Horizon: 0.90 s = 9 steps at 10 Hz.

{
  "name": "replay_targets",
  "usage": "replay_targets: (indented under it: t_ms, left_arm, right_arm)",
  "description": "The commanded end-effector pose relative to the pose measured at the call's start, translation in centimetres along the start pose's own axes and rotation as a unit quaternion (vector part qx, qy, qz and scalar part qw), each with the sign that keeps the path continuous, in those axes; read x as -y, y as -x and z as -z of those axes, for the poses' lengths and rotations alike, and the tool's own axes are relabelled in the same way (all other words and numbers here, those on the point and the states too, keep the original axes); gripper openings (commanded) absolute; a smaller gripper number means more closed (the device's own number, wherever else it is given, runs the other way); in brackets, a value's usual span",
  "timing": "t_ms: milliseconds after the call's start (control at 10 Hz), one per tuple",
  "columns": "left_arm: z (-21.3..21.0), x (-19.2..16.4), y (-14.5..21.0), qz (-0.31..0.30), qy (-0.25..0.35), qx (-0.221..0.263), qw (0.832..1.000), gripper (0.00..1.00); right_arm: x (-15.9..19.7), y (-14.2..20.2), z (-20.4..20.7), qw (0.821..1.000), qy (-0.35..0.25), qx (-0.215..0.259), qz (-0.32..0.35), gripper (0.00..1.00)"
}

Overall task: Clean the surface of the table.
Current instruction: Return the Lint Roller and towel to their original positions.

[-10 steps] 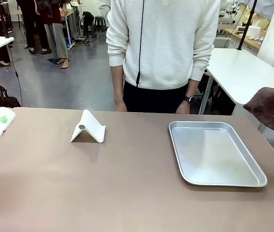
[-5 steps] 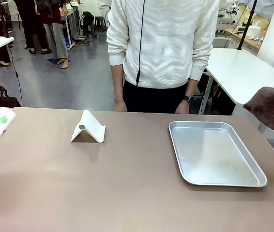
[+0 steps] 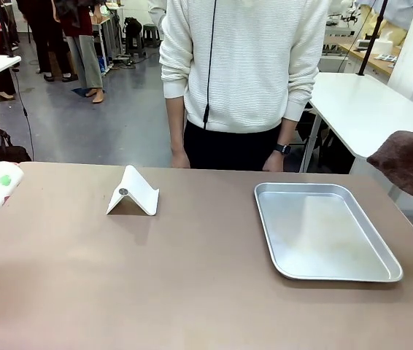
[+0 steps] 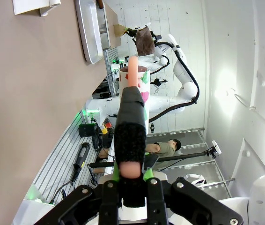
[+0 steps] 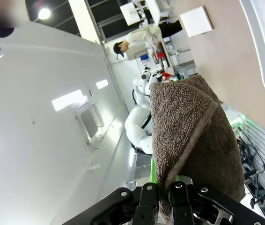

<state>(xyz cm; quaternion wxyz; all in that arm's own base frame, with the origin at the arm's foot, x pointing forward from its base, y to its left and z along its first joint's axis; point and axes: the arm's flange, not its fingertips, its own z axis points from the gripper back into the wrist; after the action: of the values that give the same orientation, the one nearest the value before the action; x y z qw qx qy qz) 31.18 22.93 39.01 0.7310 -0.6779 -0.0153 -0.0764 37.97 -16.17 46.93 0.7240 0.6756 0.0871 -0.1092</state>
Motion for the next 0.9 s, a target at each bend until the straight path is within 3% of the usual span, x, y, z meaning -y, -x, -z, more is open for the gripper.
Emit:
replay_targets:
  t_ms: [0,100,400,800]
  left_arm:
    - [0.0,0.0,0.0,0.0,0.0,0.0,1.0,0.19]
    - [0.3,2.2,-0.3,0.006,0.007,-0.01,1.0,0.19]
    - [2.3,9.1,-3.1,0.028,-0.068,-0.042,0.996,0.19]
    - [10.2,15.6,-7.4,0.017,-0.184,-0.06,0.981,0.19]
  right_arm:
    - [0.0,0.0,0.0,1.0,0.0,0.0,0.0,0.07]
    - [-0.5,0.3,1.1,1.0,0.004,0.002,-0.007,0.07]
    - [-2.5,2.5,7.2,0.997,0.041,-0.048,-0.044,0.07]
    - [-2.6,5.6,18.0,0.989,0.083,-0.104,-0.063,0.07]
